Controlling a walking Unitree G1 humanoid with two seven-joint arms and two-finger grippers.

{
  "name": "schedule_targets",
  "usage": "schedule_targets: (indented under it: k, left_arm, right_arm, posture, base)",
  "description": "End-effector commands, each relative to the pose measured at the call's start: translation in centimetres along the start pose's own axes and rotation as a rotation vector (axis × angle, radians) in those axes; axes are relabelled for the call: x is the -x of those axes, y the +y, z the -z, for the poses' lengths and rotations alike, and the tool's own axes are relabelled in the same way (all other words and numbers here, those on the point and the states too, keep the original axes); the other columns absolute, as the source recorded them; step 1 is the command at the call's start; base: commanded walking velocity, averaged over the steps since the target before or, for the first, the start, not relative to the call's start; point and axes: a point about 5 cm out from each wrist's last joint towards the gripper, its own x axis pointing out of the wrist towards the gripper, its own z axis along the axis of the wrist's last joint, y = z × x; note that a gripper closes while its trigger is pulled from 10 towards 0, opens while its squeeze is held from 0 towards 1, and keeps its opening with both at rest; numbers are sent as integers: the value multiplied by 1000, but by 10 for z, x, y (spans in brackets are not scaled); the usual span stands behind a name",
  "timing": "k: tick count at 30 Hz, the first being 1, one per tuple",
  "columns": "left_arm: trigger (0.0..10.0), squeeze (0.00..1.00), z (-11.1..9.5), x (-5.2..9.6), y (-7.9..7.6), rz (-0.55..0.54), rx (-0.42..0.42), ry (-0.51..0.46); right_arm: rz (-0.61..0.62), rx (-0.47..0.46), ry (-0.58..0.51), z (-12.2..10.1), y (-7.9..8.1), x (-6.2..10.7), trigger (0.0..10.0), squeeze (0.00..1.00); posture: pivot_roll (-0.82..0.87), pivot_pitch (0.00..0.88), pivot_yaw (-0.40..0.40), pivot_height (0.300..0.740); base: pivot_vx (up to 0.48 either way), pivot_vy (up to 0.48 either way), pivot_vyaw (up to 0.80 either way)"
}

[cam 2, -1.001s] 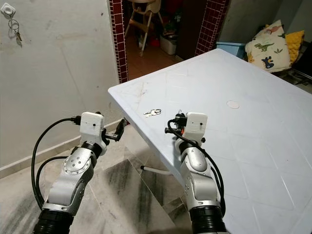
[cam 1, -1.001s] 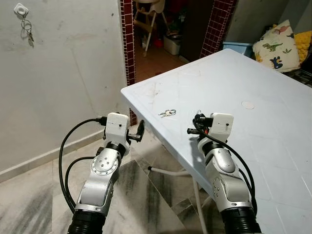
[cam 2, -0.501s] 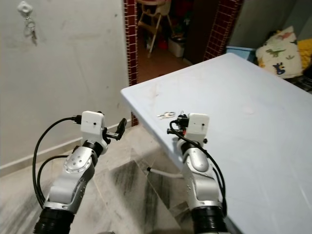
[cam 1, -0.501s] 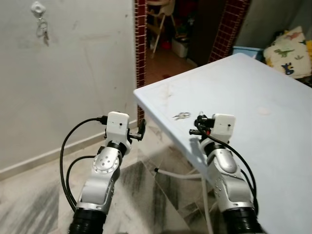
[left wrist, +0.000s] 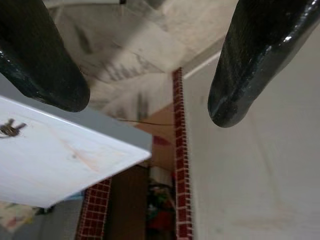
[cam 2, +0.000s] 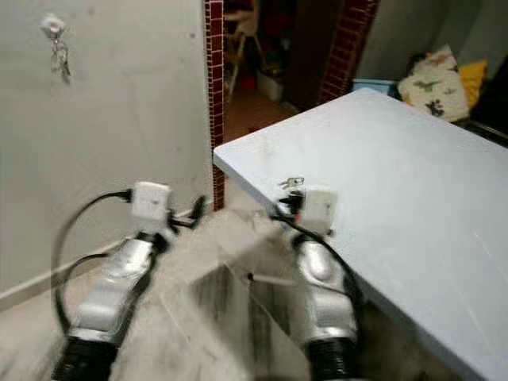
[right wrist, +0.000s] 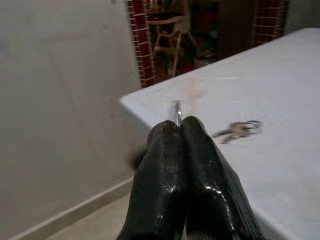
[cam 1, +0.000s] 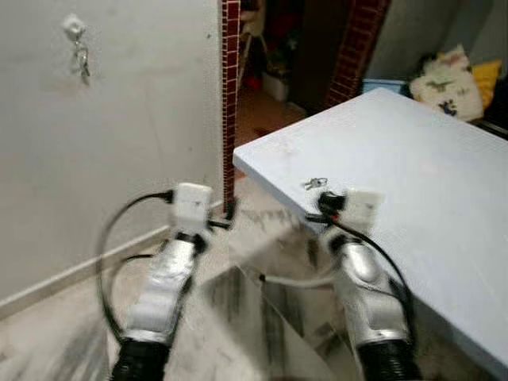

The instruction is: Hang keys on a hook

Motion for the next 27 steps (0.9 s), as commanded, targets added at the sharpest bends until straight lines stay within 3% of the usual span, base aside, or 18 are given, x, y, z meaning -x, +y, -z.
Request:
schedule_targets:
  k: [1,16,27]
  left_arm:
    - [10000,0,-3,-2,-12,36,3,-1]
    - [10000,0,0,-2,-11,15,0,8]
    - [10000,0,-5,-3,-11,1,9,-29]
  right_arm:
    - [38,9,-15,-5,-12,0,10000,0]
    - [35,9,24,-1,-15,-4,10000,0]
    - [38,7,17,0,-15,-3,10000,0]
  posture:
    - [98,0,-51,740]
    - [111,0,-107,740]
    - [116,0,-101,740]
  base:
    - [0,480,0]
    - [0,469,0]
    - [0,0,0]
